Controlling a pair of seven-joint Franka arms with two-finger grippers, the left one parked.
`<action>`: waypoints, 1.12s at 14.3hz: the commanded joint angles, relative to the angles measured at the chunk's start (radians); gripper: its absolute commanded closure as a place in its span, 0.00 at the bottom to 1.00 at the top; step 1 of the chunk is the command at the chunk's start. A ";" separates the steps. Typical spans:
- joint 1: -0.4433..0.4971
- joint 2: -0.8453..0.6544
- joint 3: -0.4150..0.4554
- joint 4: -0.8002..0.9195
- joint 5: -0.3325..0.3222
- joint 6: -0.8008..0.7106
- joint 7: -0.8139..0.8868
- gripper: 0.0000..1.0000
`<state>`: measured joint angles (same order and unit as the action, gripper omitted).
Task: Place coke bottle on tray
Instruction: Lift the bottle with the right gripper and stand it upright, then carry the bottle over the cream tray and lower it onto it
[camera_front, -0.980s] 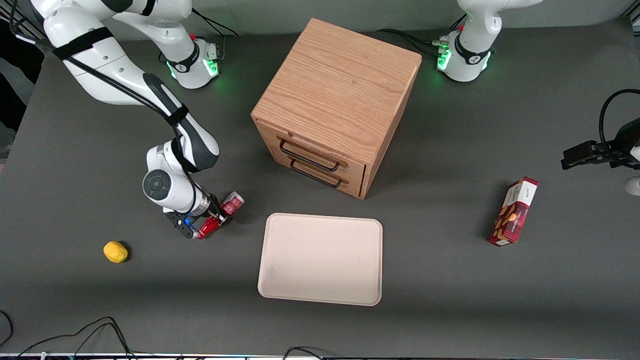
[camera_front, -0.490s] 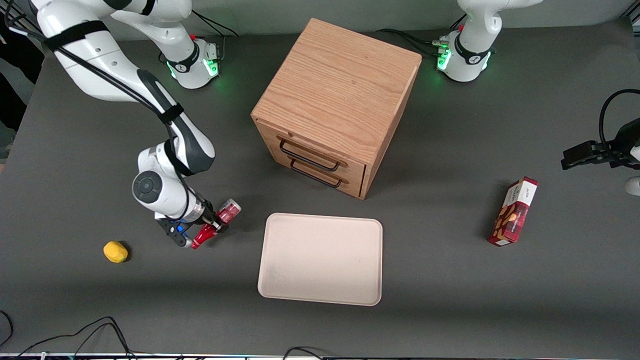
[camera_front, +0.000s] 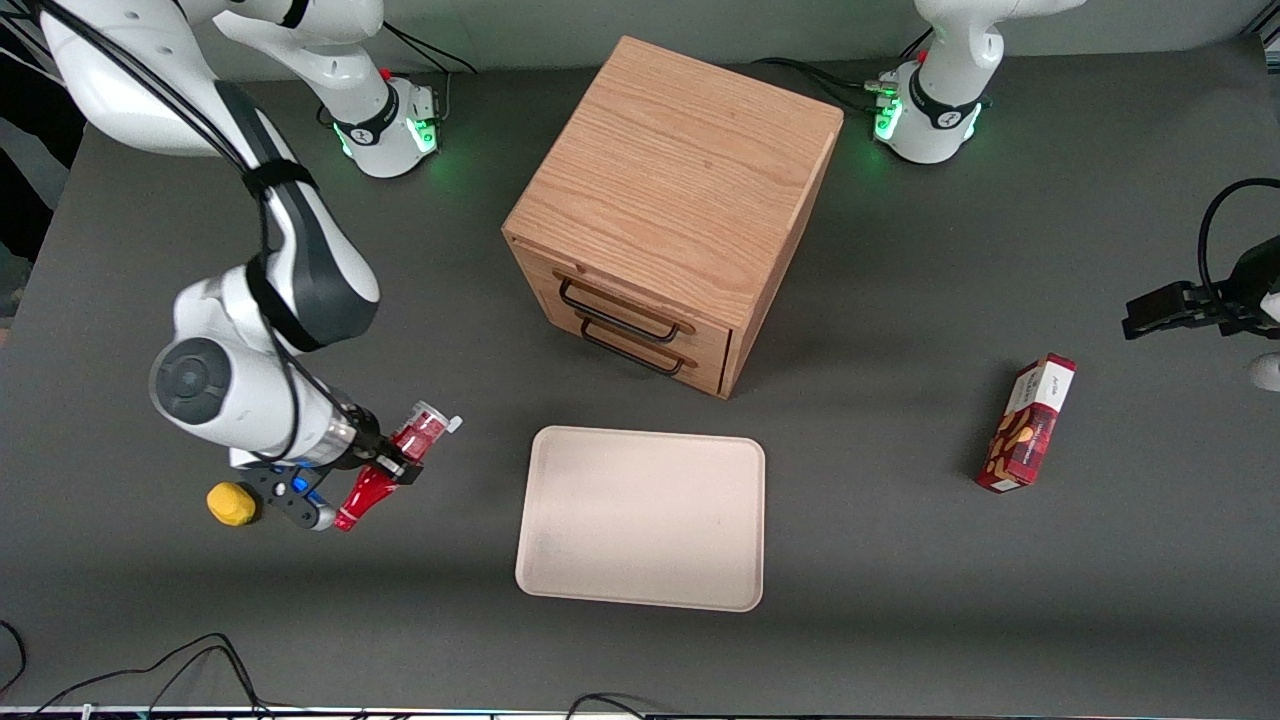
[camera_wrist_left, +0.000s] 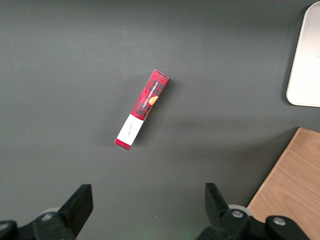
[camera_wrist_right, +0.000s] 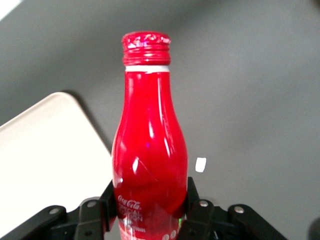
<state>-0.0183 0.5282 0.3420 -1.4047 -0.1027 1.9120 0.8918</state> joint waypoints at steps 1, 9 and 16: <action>0.018 0.058 0.022 0.183 -0.014 -0.103 -0.100 1.00; 0.256 0.337 -0.027 0.449 -0.040 0.024 -0.266 1.00; 0.311 0.482 -0.092 0.441 -0.040 0.117 -0.353 1.00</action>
<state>0.2802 0.9621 0.2557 -1.0184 -0.1249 2.0104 0.5605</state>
